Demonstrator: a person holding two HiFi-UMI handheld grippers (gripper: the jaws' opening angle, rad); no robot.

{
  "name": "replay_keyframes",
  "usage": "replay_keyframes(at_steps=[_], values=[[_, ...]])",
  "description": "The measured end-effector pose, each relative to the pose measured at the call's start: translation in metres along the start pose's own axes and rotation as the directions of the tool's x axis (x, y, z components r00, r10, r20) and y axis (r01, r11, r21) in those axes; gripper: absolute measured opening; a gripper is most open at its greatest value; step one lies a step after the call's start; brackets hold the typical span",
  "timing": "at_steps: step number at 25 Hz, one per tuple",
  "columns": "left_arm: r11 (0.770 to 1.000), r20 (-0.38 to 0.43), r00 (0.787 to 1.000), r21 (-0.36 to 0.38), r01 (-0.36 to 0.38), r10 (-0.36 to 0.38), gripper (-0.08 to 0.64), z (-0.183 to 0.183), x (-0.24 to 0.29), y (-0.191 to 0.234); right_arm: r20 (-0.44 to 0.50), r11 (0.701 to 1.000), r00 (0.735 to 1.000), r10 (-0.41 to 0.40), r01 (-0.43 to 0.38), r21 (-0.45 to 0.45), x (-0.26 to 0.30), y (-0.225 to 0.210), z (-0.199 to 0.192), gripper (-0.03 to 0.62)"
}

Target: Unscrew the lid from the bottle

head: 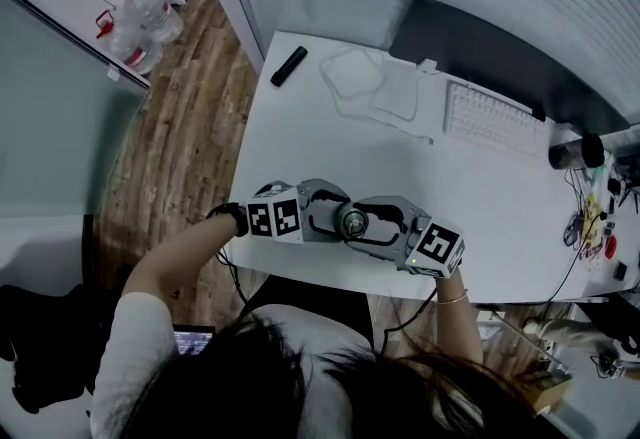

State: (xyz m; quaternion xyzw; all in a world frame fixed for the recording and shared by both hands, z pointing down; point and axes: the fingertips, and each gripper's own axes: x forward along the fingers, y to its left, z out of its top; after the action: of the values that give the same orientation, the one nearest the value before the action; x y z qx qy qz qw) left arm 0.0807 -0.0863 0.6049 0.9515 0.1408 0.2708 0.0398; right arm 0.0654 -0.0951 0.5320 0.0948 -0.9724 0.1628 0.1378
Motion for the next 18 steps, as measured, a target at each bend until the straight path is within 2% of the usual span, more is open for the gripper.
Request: replay_keyframes(at_steps=[5, 9, 13, 18], values=[[0.995, -0.044, 0.996, 0.048, 0.086, -0.084, 0.362, -0.0014, -0.0028, -0.0015, -0.069, 0.989, 0.987, 0.148, -0.148, -0.007, 0.0033, 0.0035, 0.003, 0.258], [0.99, -0.058, 0.991, 0.066, 0.125, -0.122, 0.362, -0.0019, -0.0034, -0.0001, -0.095, 0.983, 0.979, 0.182, -0.184, -0.017, 0.005, 0.0027, 0.0036, 0.258], [0.991, -0.026, 0.993, 0.055, 0.121, -0.119, 0.362, -0.001, -0.0008, 0.0003, -0.077, 0.991, 0.988, 0.131, -0.13, 0.016, 0.0021, 0.0014, 0.0038, 0.258], [0.998, -0.026, 0.998, 0.033, 0.058, -0.057, 0.362, -0.003, -0.0011, 0.0006, 0.021, 0.997, 1.0, -0.018, 0.016, 0.079, -0.0028, -0.0019, 0.0084, 0.258]])
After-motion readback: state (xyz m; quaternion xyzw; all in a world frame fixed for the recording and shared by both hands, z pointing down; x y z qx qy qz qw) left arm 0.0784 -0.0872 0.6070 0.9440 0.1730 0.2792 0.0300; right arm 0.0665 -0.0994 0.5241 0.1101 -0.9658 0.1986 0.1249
